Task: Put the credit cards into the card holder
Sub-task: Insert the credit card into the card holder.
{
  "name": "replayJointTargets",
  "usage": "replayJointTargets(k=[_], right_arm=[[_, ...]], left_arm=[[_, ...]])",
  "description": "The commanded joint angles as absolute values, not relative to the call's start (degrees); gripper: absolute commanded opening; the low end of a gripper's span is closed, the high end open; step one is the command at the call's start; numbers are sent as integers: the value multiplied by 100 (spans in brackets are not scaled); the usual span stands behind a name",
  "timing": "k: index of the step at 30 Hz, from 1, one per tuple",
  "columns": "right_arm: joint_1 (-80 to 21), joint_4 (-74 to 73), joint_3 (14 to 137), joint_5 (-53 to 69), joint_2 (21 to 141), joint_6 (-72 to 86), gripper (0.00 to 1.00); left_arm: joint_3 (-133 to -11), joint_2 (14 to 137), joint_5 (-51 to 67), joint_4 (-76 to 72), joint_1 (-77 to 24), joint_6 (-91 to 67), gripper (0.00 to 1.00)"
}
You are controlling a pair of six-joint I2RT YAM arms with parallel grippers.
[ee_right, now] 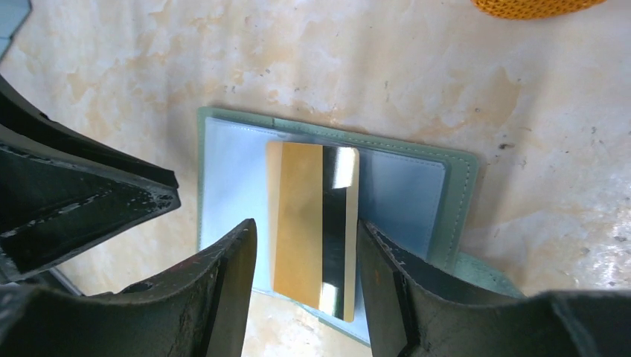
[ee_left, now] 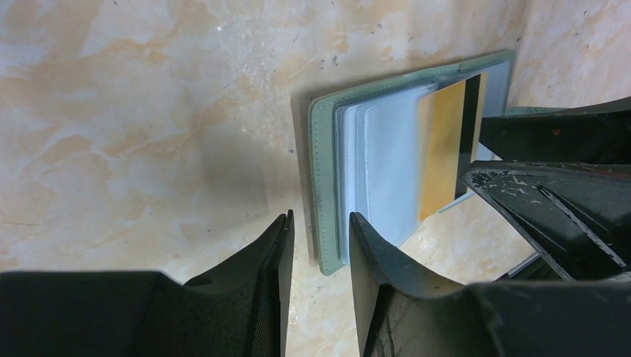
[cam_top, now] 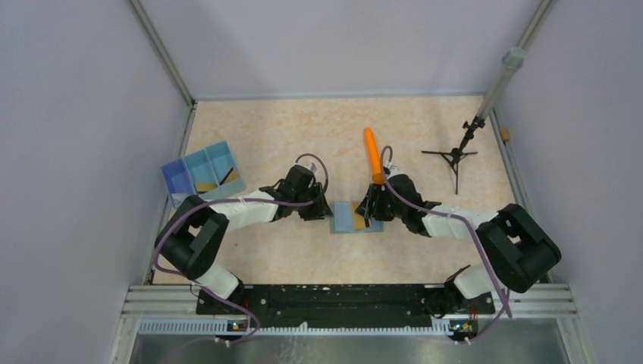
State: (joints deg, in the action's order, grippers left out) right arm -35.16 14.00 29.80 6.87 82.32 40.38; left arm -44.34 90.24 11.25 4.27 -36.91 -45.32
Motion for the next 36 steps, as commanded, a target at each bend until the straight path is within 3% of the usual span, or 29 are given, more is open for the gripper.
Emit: replayJointTargets(k=[1,17,24,30,36], right_arm=[[-3593,940,3271,451,8284,3536,51],[-3753,930,3507,957,8826,3795,35],[-3893,1077,3212,613,8535,4258,30],[-3930,1325,2808,315,8297,4693,20],[-4015,1765,2305,-145,7887,5180,17]], left_arm=[[-4336,8767,1218,184,-3710,-4668,37],[-4181,9264,1611,-633,-3760,-5077,32],[-3990,9246,1628,-728,-3778,-5186,24],[-3925,9237,1552,-703,-3809,-5204,23],[-3904,9196,1481,-655,-3871,-5187,23]])
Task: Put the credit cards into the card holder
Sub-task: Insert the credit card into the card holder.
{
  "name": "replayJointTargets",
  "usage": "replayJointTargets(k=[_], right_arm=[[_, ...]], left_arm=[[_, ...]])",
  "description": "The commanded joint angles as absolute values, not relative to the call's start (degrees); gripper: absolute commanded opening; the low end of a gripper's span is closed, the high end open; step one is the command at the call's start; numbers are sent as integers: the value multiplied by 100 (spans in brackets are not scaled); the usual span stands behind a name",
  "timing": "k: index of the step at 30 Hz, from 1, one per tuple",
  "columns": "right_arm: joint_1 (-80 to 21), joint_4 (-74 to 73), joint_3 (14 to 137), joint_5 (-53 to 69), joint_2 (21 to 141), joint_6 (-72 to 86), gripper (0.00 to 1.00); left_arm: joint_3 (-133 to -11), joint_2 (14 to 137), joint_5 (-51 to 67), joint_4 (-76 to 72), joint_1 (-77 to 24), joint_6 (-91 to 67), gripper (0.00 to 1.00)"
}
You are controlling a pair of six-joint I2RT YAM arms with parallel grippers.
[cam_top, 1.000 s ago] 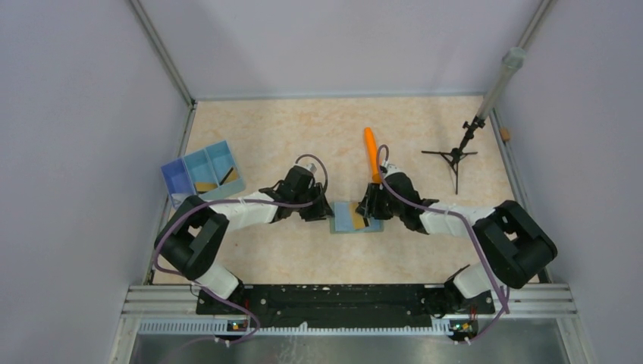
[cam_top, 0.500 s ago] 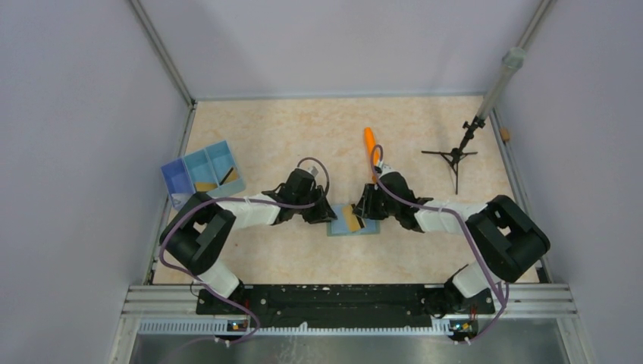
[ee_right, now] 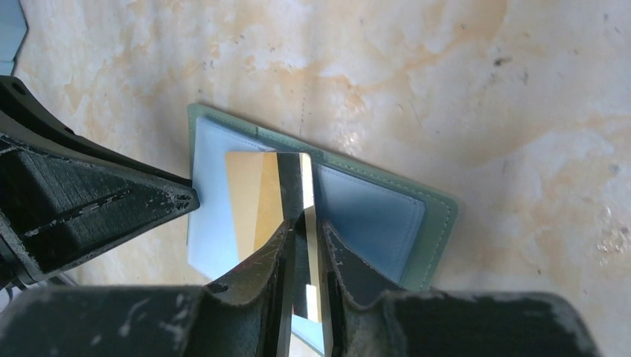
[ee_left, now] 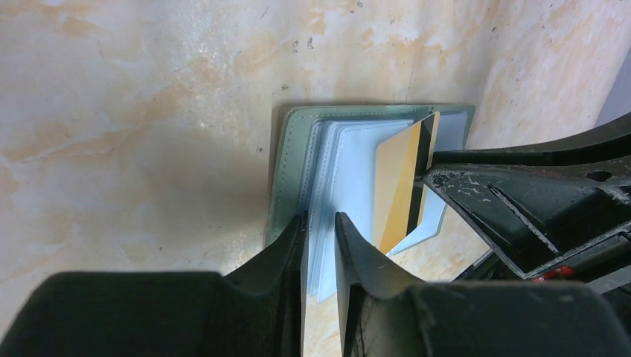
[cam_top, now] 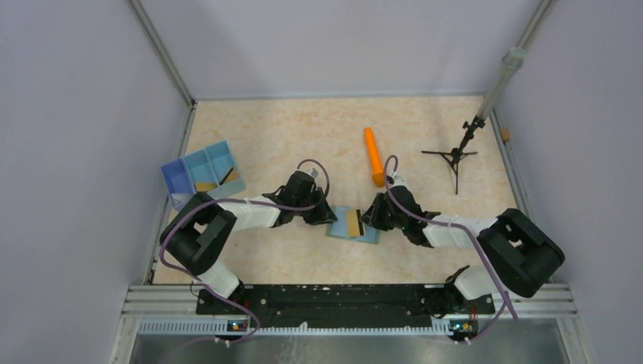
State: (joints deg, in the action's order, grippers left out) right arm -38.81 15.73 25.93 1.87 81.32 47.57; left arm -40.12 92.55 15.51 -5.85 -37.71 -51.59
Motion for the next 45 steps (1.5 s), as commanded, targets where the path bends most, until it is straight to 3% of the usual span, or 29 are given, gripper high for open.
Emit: replayJointTargets(k=[1,5,11,15,22,45], right_arm=[[-4017,1870,2244,-173,7850,5256,16],[-4032,1941,2140,-190,7757,5346,15],[-4052,1288,2226,-328,7322,4958,31],[-4137,668,2367,-317,7024,4768,36],[-4332,408,2321,-106,6637,4985,33],[-4816,922,2491,-390,7445,5475,26]], left_arm=[[-3904,9182,1463,-644,-3875,-5174,22],[-3860,9105,1406,-563,-3886,-5115,22],[-3826,8841,1345,-419,-3885,-4991,28],[-3835,8649,1370,-347,-3885,-4942,34],[-3776,8625,1470,-401,-3887,-4955,36],[-3522,8737,1678,-748,-4116,-5212,34]])
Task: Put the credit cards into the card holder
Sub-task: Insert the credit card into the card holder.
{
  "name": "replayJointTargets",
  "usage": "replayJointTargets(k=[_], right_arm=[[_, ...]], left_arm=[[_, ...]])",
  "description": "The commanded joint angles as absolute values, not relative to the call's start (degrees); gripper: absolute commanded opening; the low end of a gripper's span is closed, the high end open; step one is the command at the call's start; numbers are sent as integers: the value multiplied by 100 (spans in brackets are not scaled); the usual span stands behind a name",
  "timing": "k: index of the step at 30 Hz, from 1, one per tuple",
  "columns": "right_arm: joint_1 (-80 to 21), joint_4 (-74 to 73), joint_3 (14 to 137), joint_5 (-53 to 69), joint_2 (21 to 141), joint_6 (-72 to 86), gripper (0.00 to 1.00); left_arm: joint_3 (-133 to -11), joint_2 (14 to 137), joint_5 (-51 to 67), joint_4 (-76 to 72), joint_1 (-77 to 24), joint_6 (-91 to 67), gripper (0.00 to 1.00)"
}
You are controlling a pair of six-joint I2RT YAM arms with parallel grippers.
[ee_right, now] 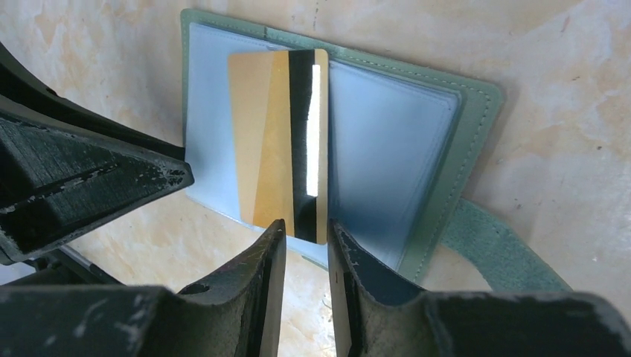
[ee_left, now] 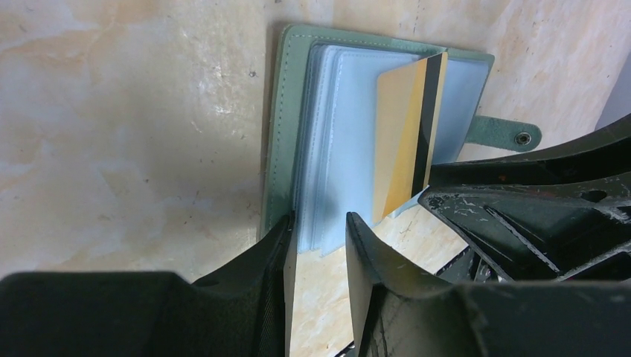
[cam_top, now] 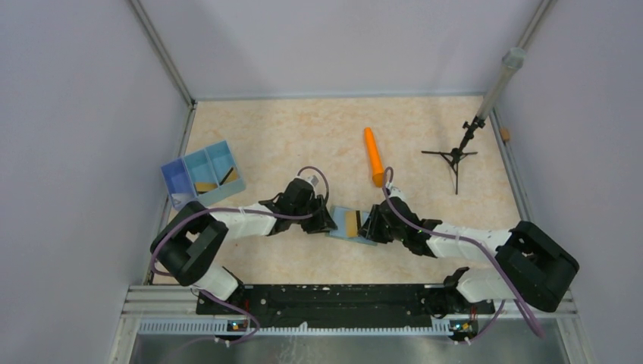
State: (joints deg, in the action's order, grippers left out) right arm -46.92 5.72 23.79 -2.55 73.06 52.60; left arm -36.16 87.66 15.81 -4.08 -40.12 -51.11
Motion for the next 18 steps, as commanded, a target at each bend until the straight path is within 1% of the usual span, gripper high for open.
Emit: replayJointTargets(k=[1,4,13,15,18], right_arm=[[-4824,968,2488,-387,7470,5512,26],[-4855,1072,2487,-386,7552,5577,23],[-5004,1251,2634,-377,7716,5525,24],[-5009,1098,2710,-467,7700,5448,26],[-4999,712,2822,-666,7596,5323,33]], left_arm=[[-3503,8744,1679,-777,-4137,-5243,33],[-3463,8750,1679,-857,-4193,-5302,33],[-3407,8652,1614,-882,-4254,-5346,32],[-3427,8545,1485,-751,-4254,-5288,32],[-3548,8350,1198,-344,-4254,-5135,34]])
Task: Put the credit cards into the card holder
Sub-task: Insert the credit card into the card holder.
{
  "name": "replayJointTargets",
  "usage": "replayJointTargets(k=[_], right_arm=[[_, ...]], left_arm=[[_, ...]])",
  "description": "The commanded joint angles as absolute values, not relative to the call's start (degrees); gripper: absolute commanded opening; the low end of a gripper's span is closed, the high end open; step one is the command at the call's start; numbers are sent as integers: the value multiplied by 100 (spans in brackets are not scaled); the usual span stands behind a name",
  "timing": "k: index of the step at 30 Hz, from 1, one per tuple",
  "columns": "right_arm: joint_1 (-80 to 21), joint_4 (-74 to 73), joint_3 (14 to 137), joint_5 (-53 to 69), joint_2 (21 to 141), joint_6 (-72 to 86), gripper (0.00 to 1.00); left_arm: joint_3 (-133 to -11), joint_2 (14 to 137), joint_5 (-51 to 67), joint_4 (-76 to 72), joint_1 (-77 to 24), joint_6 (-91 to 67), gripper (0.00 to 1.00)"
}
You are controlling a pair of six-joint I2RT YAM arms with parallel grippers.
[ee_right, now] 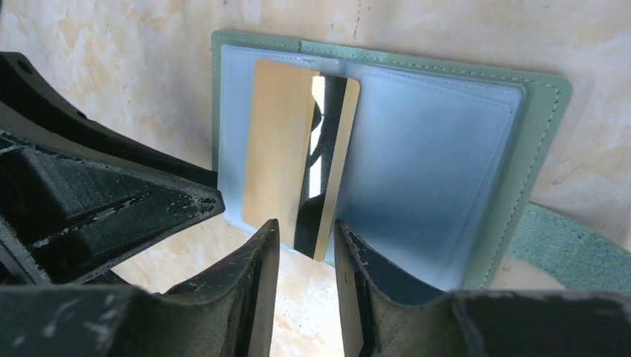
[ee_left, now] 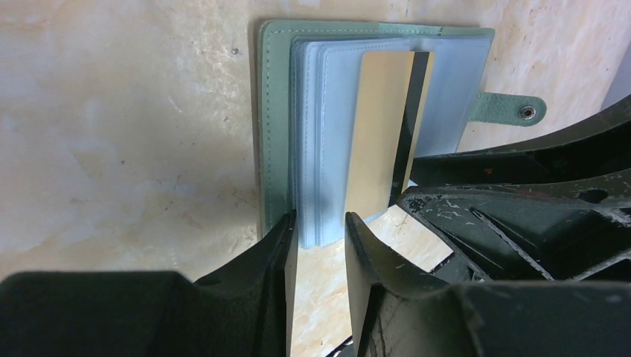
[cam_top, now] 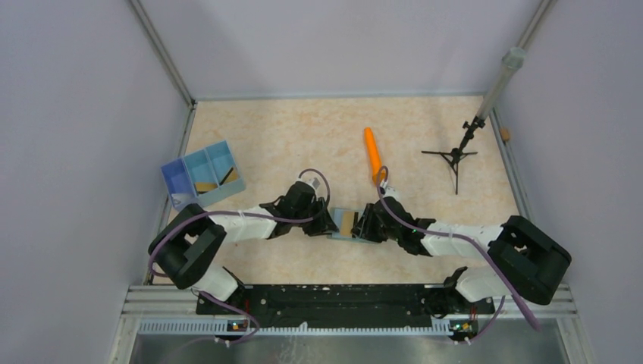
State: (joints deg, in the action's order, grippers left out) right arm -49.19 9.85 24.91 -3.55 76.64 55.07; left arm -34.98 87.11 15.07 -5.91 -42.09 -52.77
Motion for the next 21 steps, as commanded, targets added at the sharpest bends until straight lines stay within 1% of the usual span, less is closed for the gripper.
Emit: replayJointTargets(k=[1,5,12,17,21], right_arm=[[-4968,621,2857,-691,7560,5249,36],[-4759,464,3012,-561,7546,4954,41],[-4608,615,3208,-257,7918,4765,41],[-4614,770,3321,-49,8126,4703,38],[-4613,868,3411,-18,8216,4586,33]], left_arm=[[-3608,8297,1121,-229,-4255,-5091,34],[-3851,8282,1013,-28,-4245,-4994,37],[-4113,8647,920,-176,-4237,-4968,38],[-4203,8885,934,-183,-4237,-4950,37],[-4169,8962,995,-264,-4236,-4970,35]])
